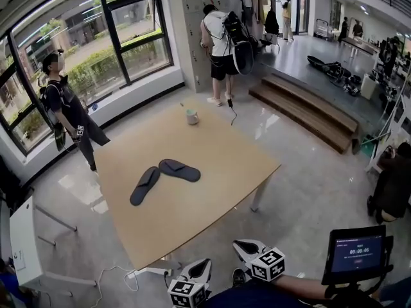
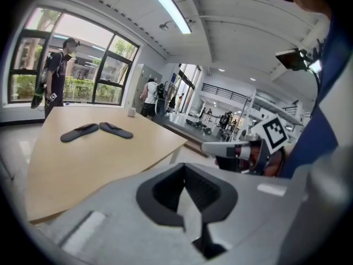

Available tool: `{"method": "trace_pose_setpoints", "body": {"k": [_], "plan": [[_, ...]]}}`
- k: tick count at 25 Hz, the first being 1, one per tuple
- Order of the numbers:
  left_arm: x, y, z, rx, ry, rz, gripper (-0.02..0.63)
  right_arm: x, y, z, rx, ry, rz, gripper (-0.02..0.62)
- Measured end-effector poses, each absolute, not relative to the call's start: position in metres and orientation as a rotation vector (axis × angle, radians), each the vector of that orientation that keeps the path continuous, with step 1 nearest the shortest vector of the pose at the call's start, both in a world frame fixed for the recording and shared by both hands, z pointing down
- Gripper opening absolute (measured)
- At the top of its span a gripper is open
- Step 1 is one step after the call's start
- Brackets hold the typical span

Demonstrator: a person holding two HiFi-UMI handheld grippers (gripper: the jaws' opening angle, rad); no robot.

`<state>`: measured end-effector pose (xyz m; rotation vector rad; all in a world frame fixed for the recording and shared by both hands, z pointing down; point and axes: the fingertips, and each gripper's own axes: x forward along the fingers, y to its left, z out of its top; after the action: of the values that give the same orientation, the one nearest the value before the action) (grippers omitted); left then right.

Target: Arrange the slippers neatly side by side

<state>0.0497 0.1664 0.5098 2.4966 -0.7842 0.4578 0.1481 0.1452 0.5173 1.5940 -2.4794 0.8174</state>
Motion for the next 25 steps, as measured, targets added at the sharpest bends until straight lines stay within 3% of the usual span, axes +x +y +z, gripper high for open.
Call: {"method": "trace_pose_setpoints", "body": {"k": [5, 25], "plan": [[0.09, 0.131, 0.518, 2.519, -0.78, 0.446, 0.005, 0.187, 0.11, 0.521, 1.599, -2.488, 0.798, 0.011], [0.109, 0.083, 0.537, 2.488, -0.719, 0.458, 0.005, 0.219, 0.07, 0.532, 1.679, -2.379, 0.87, 0.011]]}}
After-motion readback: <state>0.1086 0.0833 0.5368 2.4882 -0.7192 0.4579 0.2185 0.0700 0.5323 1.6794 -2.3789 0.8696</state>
